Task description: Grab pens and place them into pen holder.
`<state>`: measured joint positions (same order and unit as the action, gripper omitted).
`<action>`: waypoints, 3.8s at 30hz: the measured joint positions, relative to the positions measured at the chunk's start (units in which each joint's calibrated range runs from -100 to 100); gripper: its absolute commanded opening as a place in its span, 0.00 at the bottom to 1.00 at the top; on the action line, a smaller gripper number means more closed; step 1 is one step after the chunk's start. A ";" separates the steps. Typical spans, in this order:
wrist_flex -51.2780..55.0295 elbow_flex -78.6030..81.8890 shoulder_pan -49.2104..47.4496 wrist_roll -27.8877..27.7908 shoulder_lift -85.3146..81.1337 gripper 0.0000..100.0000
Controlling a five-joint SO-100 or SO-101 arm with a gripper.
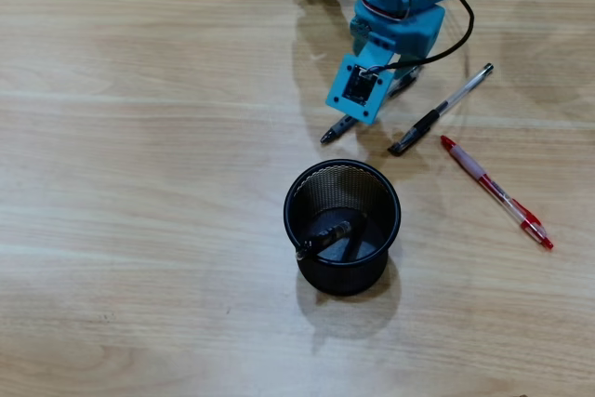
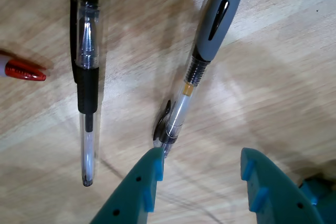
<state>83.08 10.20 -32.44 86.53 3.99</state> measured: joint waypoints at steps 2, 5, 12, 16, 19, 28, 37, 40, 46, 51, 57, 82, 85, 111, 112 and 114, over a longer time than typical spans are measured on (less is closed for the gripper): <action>-0.52 0.09 0.29 0.42 0.51 0.17; -3.88 0.80 0.00 0.88 1.53 0.17; -14.42 5.41 0.76 0.99 5.78 0.17; -16.14 6.12 0.38 1.09 7.65 0.17; -16.40 6.30 0.86 1.35 9.26 0.17; -16.66 8.52 1.24 3.07 9.69 0.17; -16.40 8.78 1.72 3.07 9.77 0.02; -16.40 8.78 1.91 3.12 9.69 0.02; -16.83 9.49 2.38 3.12 8.41 0.02; -15.97 15.35 3.91 3.12 2.29 0.02; -14.42 28.22 5.15 3.12 -13.51 0.02; -15.02 -10.20 25.06 -29.96 -34.92 0.02; -25.46 -11.36 24.87 -31.99 -33.73 0.02; -71.73 -8.16 19.34 -35.42 -0.85 0.02; -73.63 -6.48 19.44 -35.42 -0.59 0.02; -78.03 -2.66 19.63 -35.42 -0.42 0.02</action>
<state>5.05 7.54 -12.82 51.11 3.57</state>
